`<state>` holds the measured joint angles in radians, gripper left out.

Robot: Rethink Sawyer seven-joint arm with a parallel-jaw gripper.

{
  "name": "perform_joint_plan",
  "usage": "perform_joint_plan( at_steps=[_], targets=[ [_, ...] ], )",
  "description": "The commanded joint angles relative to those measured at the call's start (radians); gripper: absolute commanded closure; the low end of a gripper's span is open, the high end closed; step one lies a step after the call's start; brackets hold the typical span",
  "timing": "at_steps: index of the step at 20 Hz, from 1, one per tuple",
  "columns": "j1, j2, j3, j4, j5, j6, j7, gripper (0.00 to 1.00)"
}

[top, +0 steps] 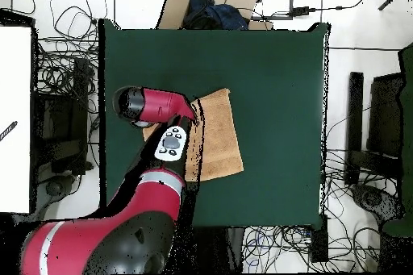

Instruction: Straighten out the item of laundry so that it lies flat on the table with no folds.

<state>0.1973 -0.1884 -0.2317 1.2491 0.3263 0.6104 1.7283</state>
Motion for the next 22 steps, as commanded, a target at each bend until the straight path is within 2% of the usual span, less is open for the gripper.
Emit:
perform_joint_plan(
  at_steps=[1,3,10,22],
  targets=[
    [-0.057,0.015,0.125,0.023,-0.01,-0.032,0.102,1.0],
    [-0.062,0.006,0.128,0.012,-0.016,-0.024,0.09,1.0],
    [-0.064,-0.109,0.118,0.063,-0.019,0.08,0.077,1.0],
    [-0.082,-0.135,0.151,0.07,-0.008,0.089,0.079,1.0]
  ],
)
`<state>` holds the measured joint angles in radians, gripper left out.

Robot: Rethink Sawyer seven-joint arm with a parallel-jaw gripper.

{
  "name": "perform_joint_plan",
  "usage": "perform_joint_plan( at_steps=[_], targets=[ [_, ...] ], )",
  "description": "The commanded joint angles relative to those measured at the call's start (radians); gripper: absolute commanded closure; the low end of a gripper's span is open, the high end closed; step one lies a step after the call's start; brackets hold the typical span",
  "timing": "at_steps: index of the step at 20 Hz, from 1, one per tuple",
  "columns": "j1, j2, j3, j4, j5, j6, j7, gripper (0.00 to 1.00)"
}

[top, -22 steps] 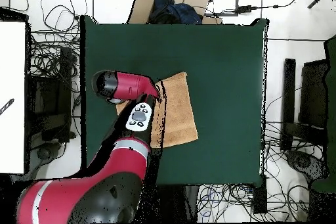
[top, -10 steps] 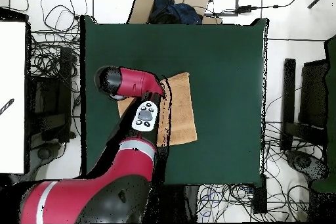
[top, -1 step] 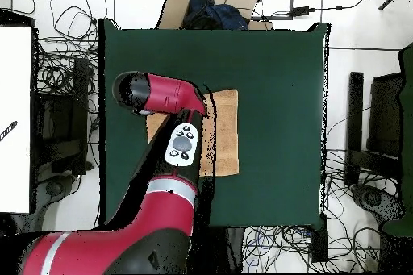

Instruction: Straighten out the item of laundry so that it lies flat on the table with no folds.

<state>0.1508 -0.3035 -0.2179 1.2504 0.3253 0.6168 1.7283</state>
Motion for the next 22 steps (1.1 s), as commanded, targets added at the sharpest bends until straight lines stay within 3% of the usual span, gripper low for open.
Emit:
perform_joint_plan(
  at_steps=[1,16,22],
  targets=[
    [-0.038,-0.02,0.142,0.071,-0.007,0.076,0.077,1.0],
    [-0.064,-0.028,0.193,0.089,-0.006,0.036,0.074,1.0],
    [-0.062,-0.007,0.185,0.048,-0.021,0.049,0.08,1.0]
  ],
)
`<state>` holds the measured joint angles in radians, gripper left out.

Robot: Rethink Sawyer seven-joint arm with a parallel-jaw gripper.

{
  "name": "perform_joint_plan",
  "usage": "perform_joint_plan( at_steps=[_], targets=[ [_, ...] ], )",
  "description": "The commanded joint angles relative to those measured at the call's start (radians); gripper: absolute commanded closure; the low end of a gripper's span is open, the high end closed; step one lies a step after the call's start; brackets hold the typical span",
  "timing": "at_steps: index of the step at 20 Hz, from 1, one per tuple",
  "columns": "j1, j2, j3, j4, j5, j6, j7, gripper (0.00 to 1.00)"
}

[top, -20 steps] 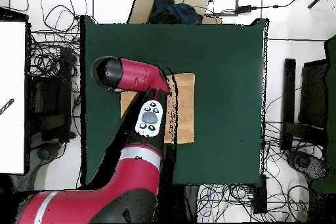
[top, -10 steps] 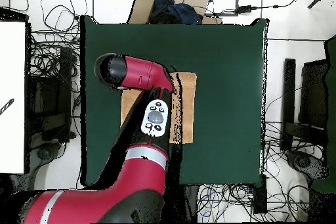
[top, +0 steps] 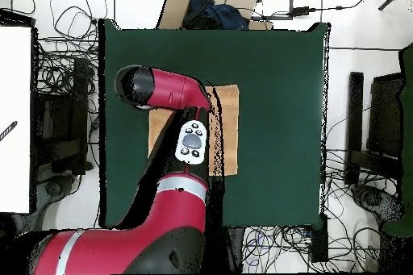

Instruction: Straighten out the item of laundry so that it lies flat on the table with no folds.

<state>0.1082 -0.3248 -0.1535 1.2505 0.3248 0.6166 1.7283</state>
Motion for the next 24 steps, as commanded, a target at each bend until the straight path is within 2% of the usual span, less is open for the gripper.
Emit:
perform_joint_plan(
  at_steps=[1,8,9,20,24],
  targets=[
    [-0.019,0.019,0.118,0.033,-0.021,0.061,0.081,1.0],
    [-0.006,0.026,0.092,0.018,-0.033,0.071,0.093,1.0],
    [-0.005,0.025,0.09,0.019,-0.032,0.07,0.096,0.0],
    [0.009,0.028,0.073,0.006,-0.047,0.061,0.094,0.0],
    [0.038,0.005,0.035,0.05,-0.033,-0.002,0.17,0.0]
  ],
)
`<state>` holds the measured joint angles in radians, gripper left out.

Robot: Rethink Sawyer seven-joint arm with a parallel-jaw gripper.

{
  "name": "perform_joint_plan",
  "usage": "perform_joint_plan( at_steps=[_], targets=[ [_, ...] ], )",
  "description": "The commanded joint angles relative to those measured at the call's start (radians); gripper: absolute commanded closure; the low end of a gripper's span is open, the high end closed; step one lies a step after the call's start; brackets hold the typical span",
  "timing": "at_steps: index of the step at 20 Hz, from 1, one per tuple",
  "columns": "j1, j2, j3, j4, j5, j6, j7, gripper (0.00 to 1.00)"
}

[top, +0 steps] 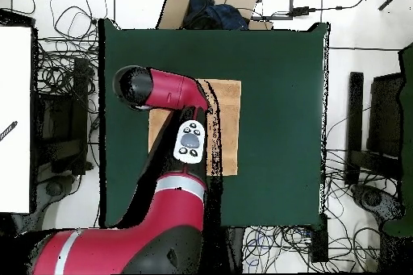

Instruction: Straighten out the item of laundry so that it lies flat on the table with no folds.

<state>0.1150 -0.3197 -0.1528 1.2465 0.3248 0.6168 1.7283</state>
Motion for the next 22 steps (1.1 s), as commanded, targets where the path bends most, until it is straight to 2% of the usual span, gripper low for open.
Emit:
perform_joint_plan(
  at_steps=[1,4,7,14,22],
  targets=[
    [0.025,-0.011,0.044,0.078,-0.026,-0.009,0.17,0.0],
    [0.017,-0.047,0.046,0.109,-0.015,0.021,0.17,0.0],
    [0.014,-0.066,0.023,0.08,-0.019,0.088,0.17,0.0],
    [-0.012,-0.06,0.031,0.042,-0.027,0.109,0.137,0.0],
    [-0.092,-0.149,0.114,0.253,-0.023,0.003,0.049,0.0]
  ],
)
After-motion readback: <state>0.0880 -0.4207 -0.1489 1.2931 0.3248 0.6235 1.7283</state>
